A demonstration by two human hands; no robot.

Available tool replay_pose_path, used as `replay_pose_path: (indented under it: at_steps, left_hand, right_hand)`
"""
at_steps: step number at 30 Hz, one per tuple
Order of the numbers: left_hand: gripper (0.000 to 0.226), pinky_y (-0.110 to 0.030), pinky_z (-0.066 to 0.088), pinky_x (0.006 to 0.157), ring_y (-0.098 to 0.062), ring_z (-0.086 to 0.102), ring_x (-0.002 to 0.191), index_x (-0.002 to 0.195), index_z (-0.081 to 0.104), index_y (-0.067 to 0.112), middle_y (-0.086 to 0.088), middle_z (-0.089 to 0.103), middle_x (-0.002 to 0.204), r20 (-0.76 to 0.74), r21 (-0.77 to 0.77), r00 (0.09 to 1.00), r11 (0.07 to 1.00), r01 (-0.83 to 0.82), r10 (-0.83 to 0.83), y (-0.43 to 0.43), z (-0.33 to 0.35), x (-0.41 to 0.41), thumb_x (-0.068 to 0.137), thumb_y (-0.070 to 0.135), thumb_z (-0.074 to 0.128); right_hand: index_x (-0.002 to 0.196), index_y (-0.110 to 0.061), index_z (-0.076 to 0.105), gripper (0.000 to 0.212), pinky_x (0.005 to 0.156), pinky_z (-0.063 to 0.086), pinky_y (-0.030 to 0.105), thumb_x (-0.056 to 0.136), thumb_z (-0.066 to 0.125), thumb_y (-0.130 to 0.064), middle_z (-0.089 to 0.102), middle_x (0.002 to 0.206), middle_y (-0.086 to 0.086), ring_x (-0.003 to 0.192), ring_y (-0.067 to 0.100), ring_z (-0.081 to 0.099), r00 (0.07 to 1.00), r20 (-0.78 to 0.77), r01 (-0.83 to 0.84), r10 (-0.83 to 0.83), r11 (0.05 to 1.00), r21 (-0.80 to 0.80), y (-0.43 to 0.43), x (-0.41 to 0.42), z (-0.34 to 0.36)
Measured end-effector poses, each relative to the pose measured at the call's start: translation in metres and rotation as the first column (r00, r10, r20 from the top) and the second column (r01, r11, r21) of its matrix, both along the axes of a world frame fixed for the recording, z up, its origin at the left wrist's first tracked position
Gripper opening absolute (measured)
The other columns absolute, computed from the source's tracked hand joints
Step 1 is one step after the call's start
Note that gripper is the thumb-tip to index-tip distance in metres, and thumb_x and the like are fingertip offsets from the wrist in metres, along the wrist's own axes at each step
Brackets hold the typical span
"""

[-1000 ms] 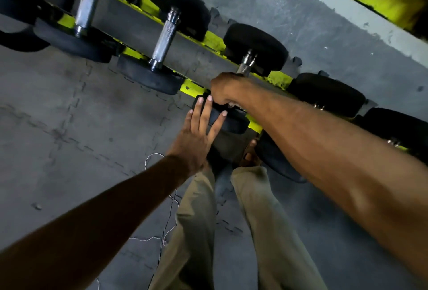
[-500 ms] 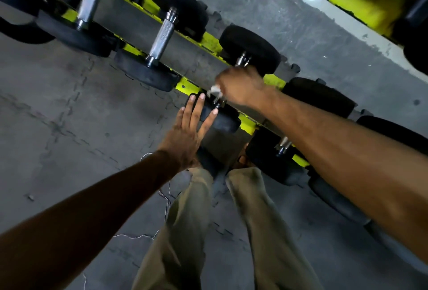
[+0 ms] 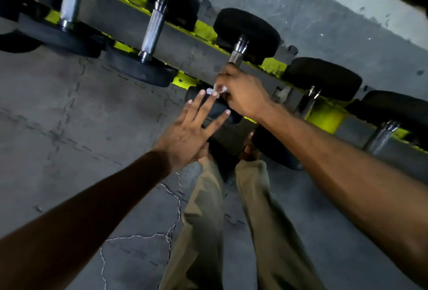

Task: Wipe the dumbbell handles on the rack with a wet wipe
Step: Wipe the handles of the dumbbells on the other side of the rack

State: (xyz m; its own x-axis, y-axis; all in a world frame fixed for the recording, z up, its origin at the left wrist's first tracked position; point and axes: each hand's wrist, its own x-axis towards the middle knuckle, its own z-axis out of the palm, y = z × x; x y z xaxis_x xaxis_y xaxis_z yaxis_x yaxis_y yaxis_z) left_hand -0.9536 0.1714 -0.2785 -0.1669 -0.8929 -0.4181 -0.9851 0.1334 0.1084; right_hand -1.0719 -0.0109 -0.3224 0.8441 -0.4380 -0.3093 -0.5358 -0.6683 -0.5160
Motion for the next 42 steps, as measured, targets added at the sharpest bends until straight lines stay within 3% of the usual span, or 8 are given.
replay_pose_path:
  at_steps: [5, 12, 17, 21, 27, 31, 35, 42]
  left_hand:
    - [0.093, -0.058, 0.023, 0.126, -0.046, 0.003, 0.159, 0.168, 0.014, 0.016, -0.028, 0.003, 0.172, 0.01, -0.019, 0.997, 0.997, 0.076, -0.076, 0.005, -0.001, 0.007, 0.094, 0.039, 0.066]
    - [0.093, -0.057, 0.015, 0.129, -0.044, -0.005, 0.16, 0.168, 0.001, 0.011, -0.028, -0.011, 0.171, -0.015, 0.014, 0.986, 0.986, 0.164, -0.164, 0.006, 0.0, 0.022, 0.097, 0.039, 0.054]
    - [0.099, -0.056, 0.015, 0.129, -0.044, -0.006, 0.16, 0.168, 0.001, 0.013, -0.026, -0.011, 0.171, -0.036, 0.0, 0.984, 0.985, 0.174, -0.174, 0.005, -0.003, 0.023, 0.092, 0.038, 0.059]
    - [0.101, -0.055, 0.015, 0.129, -0.042, -0.008, 0.16, 0.168, -0.001, 0.014, -0.025, -0.013, 0.171, -0.057, 0.027, 0.983, 0.984, 0.177, -0.175, 0.009, -0.005, 0.023, 0.092, 0.04, 0.059]
    - [0.106, -0.057, 0.014, 0.129, -0.043, -0.012, 0.159, 0.168, -0.002, 0.013, -0.027, -0.016, 0.171, -0.045, -0.003, 0.981, 0.982, 0.191, -0.191, 0.007, -0.01, 0.026, 0.088, 0.042, 0.062]
    - [0.111, -0.058, 0.012, 0.128, -0.047, -0.013, 0.158, 0.167, -0.007, 0.01, -0.029, -0.021, 0.168, 0.004, 0.006, 0.977, 0.977, 0.211, -0.211, 0.011, -0.012, 0.022, 0.088, 0.05, 0.06]
    - [0.117, -0.06, 0.012, 0.128, -0.049, -0.011, 0.158, 0.166, -0.007, 0.008, -0.031, -0.019, 0.168, 0.0, 0.006, 0.983, 0.982, 0.186, -0.186, 0.01, -0.011, 0.018, 0.083, 0.047, 0.066]
    - [0.121, -0.061, 0.014, 0.126, -0.052, -0.012, 0.156, 0.164, -0.016, 0.006, -0.033, -0.023, 0.166, 0.084, 0.047, 0.977, 0.98, 0.192, -0.195, 0.01, -0.012, 0.014, 0.085, 0.054, 0.062]
  right_hand:
    - [0.078, -0.022, 0.062, 0.02, 0.07, 0.051, 0.033, 0.076, 0.066, -0.003, 0.069, 0.082, -0.002, 0.078, 0.017, 0.066, 0.832, -0.111, 0.545, -0.543, 0.763, 0.349, 0.021, -0.017, -0.036]
    - [0.076, -0.009, 0.062, 0.017, 0.058, 0.045, 0.024, 0.088, 0.057, 0.002, 0.062, 0.062, 0.007, 0.053, 0.014, 0.053, 0.4, -0.43, 0.77, -0.809, 0.043, 0.636, 0.007, 0.006, -0.047]
    - [0.113, 0.007, 0.057, 0.035, 0.052, 0.055, 0.027, 0.095, 0.03, -0.007, 0.063, 0.104, 0.034, 0.058, 0.029, 0.067, 0.055, -0.573, 0.295, -0.818, -0.535, 0.792, -0.026, 0.03, -0.044]
    - [0.123, 0.0, 0.052, 0.038, 0.06, 0.061, 0.044, 0.099, 0.025, -0.007, 0.068, 0.098, 0.028, 0.072, 0.036, 0.071, -0.062, -0.63, 0.079, -0.774, -0.633, 0.77, -0.042, 0.037, -0.048]
    - [0.097, -0.005, 0.066, 0.011, 0.075, 0.055, 0.039, 0.091, 0.058, -0.009, 0.069, 0.086, 0.01, 0.075, 0.023, 0.065, -0.258, -0.241, 0.506, -0.936, -0.343, 0.791, -0.014, 0.044, -0.048]
    - [0.096, -0.012, 0.072, 0.013, 0.082, 0.055, 0.038, 0.088, 0.066, -0.02, 0.068, 0.1, 0.001, 0.09, 0.013, 0.064, 0.271, 0.348, 0.883, -0.898, 0.376, 0.28, 0.023, 0.023, -0.043]
    - [0.11, -0.019, 0.069, 0.023, 0.069, 0.053, 0.035, 0.09, 0.059, -0.02, 0.062, 0.128, -0.002, 0.103, 0.026, 0.063, 0.818, 0.387, 0.535, -0.426, 0.81, -0.24, 0.009, 0.018, -0.035]
    - [0.106, -0.02, 0.065, 0.025, 0.059, 0.046, 0.034, 0.093, 0.046, -0.029, 0.066, 0.113, 0.001, 0.091, 0.032, 0.07, 0.981, -0.17, -0.143, 0.095, 0.945, -0.293, -0.001, 0.024, -0.02]
